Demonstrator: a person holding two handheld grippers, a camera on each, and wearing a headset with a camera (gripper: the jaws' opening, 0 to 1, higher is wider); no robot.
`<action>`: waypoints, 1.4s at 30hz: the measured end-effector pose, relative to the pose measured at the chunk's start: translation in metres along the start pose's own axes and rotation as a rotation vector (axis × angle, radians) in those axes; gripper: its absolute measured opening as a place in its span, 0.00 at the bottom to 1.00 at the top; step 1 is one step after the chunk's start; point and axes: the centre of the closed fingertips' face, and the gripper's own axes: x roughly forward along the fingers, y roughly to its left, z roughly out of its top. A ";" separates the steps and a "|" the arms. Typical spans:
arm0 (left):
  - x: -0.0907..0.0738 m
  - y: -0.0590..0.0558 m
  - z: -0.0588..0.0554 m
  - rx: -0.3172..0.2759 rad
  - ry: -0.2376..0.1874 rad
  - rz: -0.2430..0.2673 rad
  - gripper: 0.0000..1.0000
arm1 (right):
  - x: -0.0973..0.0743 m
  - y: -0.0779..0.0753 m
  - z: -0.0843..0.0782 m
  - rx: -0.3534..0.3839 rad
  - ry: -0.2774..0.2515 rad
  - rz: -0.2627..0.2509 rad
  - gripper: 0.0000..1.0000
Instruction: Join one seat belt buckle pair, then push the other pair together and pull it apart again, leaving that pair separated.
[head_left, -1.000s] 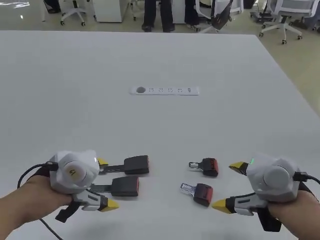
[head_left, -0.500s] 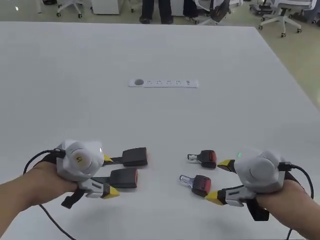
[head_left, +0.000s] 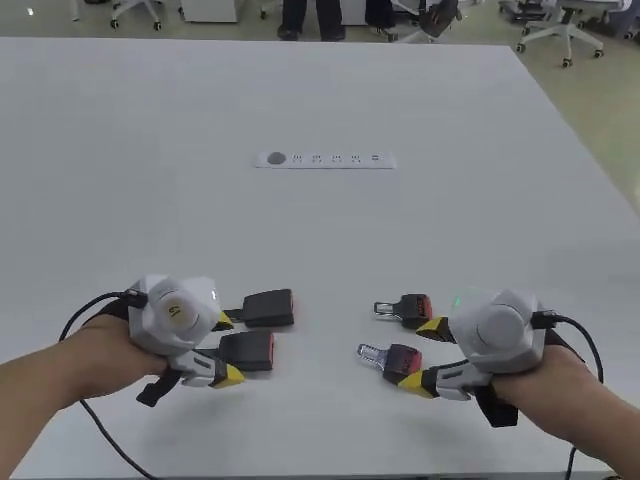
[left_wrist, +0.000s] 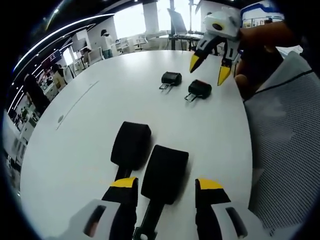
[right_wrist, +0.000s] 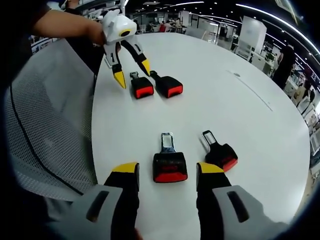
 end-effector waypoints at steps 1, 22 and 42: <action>0.001 0.001 0.002 0.009 -0.001 0.004 0.47 | 0.002 -0.001 -0.001 -0.001 0.004 0.001 0.44; 0.017 -0.003 0.003 0.069 0.030 -0.028 0.39 | 0.032 -0.001 -0.026 -0.065 0.128 0.093 0.34; 0.020 -0.001 -0.003 0.164 0.106 -0.022 0.36 | 0.035 0.002 -0.024 -0.219 0.179 0.192 0.33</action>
